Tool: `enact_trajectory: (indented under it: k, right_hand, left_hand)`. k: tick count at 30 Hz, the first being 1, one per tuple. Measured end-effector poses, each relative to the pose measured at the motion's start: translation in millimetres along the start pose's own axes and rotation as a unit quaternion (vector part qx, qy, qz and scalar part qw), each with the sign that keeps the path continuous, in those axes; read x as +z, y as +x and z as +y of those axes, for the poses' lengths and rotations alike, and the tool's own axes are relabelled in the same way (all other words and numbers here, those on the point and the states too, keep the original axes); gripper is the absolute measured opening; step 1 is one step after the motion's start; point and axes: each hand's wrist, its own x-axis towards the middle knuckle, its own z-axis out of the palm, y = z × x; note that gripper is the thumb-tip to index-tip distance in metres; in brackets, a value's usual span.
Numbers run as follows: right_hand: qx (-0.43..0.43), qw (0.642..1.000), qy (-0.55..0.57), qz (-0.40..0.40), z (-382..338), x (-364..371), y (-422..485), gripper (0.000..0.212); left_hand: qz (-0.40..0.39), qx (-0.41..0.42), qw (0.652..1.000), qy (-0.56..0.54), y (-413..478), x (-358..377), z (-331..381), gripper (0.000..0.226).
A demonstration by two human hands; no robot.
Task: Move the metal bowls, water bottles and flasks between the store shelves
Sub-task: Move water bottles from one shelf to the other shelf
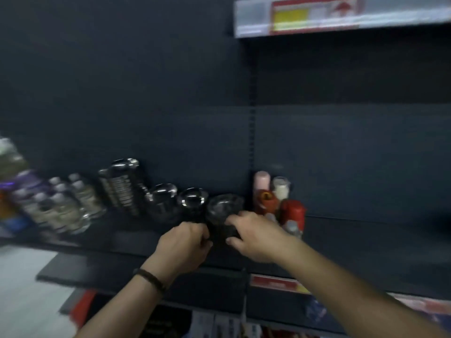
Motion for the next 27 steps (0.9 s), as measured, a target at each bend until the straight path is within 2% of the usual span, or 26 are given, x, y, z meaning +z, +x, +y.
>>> enact_trajectory:
  k: [7, 14, 21, 26, 27]
  right_hand:
    - [-0.091, 0.995, -0.003, -0.037, -90.0, 30.0, 100.5, 0.050]
    - [-0.165, 0.983, 0.011, -0.073, -171.4, 48.2, 199.9, 0.052]
    - [-0.206, 0.973, 0.050, -0.094, -275.4, 62.3, 280.0, 0.049]
    - [-0.232, 0.966, 0.078, -0.078, -373.5, 70.8, 348.7, 0.015]
    - [-0.227, 0.967, 0.082, -0.076, -396.3, 73.0, 365.0, 0.014]
  left_hand:
    - [0.015, -0.114, 0.993, 0.023, -10.9, -18.9, -118.9, 0.029]
    - [0.009, -0.235, 0.971, 0.047, -13.6, -44.2, -225.0, 0.029]
    - [0.036, -0.323, 0.946, -0.015, -32.7, -58.1, -339.5, 0.040]
    - [0.066, -0.333, 0.940, -0.039, -32.3, -67.4, -451.0, 0.030]
    - [0.069, -0.329, 0.941, -0.039, -30.9, -69.1, -477.1, 0.029]
